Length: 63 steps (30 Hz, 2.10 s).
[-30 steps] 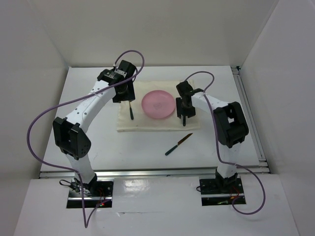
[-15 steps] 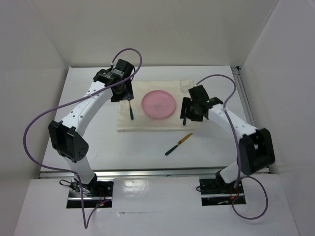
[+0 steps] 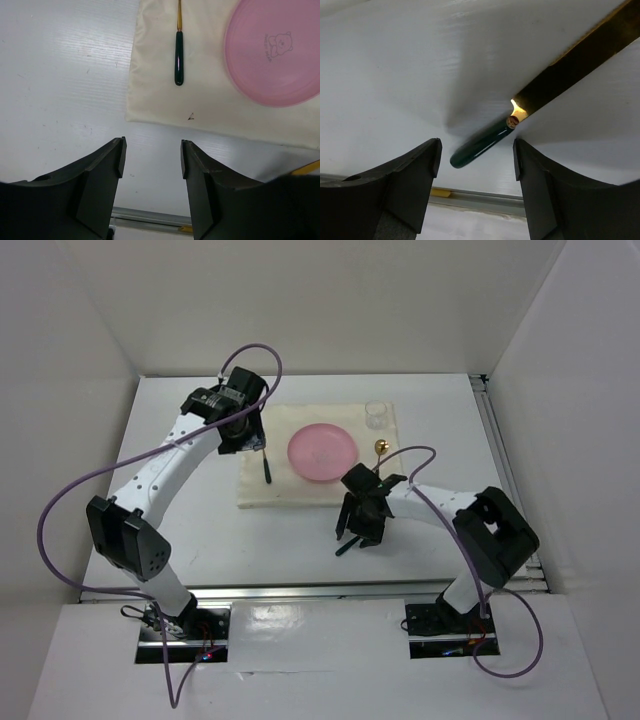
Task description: Set the dinner table for one person
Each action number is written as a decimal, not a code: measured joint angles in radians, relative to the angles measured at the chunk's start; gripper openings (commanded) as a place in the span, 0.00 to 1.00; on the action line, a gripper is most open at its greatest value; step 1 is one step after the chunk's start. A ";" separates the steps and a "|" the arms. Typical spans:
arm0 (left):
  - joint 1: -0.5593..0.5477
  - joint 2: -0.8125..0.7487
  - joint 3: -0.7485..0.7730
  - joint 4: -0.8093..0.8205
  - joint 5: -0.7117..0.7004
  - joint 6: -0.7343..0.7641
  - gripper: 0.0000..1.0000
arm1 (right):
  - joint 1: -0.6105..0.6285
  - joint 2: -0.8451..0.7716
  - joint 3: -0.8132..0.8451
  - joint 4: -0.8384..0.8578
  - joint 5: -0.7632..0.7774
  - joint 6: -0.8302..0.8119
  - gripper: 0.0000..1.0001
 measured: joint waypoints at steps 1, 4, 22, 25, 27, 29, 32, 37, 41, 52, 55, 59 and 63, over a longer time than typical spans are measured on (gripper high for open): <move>0.000 -0.002 -0.007 0.002 0.000 0.000 0.64 | 0.009 0.019 0.001 0.006 0.005 0.018 0.68; 0.000 -0.010 -0.025 0.006 0.000 0.000 0.64 | 0.027 0.047 0.021 0.009 0.022 0.063 0.41; 0.000 -0.016 -0.041 0.019 -0.033 0.003 0.64 | 0.025 -0.365 0.105 -0.284 0.330 0.112 0.00; 0.000 -0.016 -0.032 0.020 -0.039 0.003 0.64 | -0.034 -0.238 0.281 -0.262 0.357 -0.082 0.00; 0.000 -0.016 -0.030 0.019 -0.045 0.003 0.64 | -0.075 -0.123 0.385 -0.243 0.348 -0.206 0.00; 0.000 -0.016 -0.030 0.019 -0.046 0.003 0.64 | -0.115 0.002 0.472 -0.216 0.335 -0.305 0.00; 0.000 -0.016 -0.030 0.019 -0.053 0.005 0.65 | -0.167 0.154 0.531 -0.172 0.318 -0.409 0.00; 0.000 -0.016 -0.029 0.017 -0.062 0.005 0.65 | -0.220 0.287 0.538 -0.140 0.301 -0.528 0.01; 0.000 -0.016 -0.029 0.018 -0.064 0.005 0.65 | -0.242 0.341 0.552 -0.102 0.301 -0.582 0.01; 0.000 -0.016 -0.029 0.018 -0.063 0.005 0.65 | -0.254 0.403 0.560 -0.041 0.256 -0.611 0.12; 0.000 -0.015 -0.029 0.018 -0.063 0.005 0.65 | -0.254 0.412 0.560 -0.033 0.247 -0.610 0.22; 0.000 -0.014 -0.029 0.018 -0.060 0.005 0.65 | -0.254 0.414 0.561 -0.031 0.243 -0.599 0.50; 0.000 -0.013 -0.028 0.018 -0.057 0.005 0.65 | -0.256 0.401 0.565 -0.035 0.241 -0.580 0.72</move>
